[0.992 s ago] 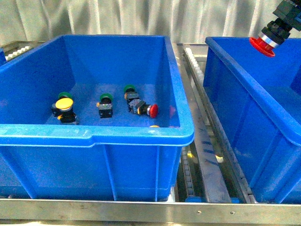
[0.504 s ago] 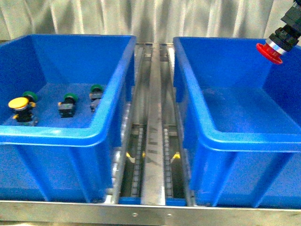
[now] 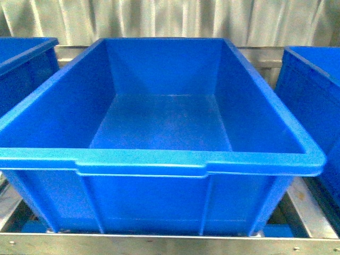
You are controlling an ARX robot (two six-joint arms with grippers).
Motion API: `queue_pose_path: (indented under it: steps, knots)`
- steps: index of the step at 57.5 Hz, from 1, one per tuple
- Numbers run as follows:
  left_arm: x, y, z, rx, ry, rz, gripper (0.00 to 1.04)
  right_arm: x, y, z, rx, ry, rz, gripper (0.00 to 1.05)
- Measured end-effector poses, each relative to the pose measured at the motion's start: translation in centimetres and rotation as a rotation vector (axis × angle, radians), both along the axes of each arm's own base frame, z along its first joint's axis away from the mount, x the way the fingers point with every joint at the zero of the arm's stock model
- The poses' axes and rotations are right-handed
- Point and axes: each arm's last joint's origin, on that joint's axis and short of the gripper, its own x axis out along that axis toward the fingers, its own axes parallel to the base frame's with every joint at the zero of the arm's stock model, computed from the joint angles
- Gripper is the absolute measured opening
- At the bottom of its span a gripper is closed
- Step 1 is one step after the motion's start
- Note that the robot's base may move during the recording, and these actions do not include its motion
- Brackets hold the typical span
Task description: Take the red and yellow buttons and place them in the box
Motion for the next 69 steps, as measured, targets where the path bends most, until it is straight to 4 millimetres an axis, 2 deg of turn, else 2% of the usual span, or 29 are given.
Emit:
queue_pose_path:
  steps: [4,7,11,13,15,21,39,48,49,53,60,69]
  knots:
    - [0.0,0.0,0.0,0.000,0.000,0.003,0.97,1.1,-2.2,2.1,-0.065,0.011,-0.042,0.26]
    - [0.0,0.0,0.0,0.000,0.000,0.003,0.97,2.8,-3.8,3.9,-0.130,0.058,-0.047,0.26]
    - [0.0,0.0,0.0,0.000,0.000,0.004,0.97,4.3,-5.3,4.1,-0.157,0.128,-0.065,0.26]
    - [0.0,0.0,0.0,0.000,0.000,0.005,0.97,5.4,-6.4,3.7,-0.168,0.176,-0.093,0.26]
    - [0.0,0.0,0.0,0.000,0.000,0.005,0.97,7.1,-8.1,2.4,-0.174,0.248,-0.120,0.26]
    - [0.0,0.0,0.0,0.000,0.000,0.004,0.97,9.6,-10.1,-0.3,-0.180,0.358,-0.134,0.26]
    - [0.0,0.0,0.0,0.000,0.000,0.005,0.97,14.2,-14.1,-4.7,-0.190,0.531,-0.135,0.26]
    - [0.0,0.0,0.0,0.000,0.000,0.004,0.97,16.1,-15.9,-7.8,-0.204,0.620,-0.087,0.26]
    - [0.0,0.0,0.0,0.000,0.000,0.004,0.97,16.3,-16.0,-8.0,-0.204,0.629,-0.082,0.27]
    - [0.0,0.0,0.0,0.000,0.000,0.004,0.97,16.6,-16.2,-8.6,-0.210,0.646,-0.071,0.43]
    - [0.0,0.0,0.0,0.000,0.000,0.004,0.97,16.9,-15.6,-8.1,-0.230,0.609,-0.073,0.69]
    - [0.0,0.0,0.0,0.000,0.000,0.004,0.97,15.9,-14.3,-7.4,-0.209,0.589,-0.039,0.91]
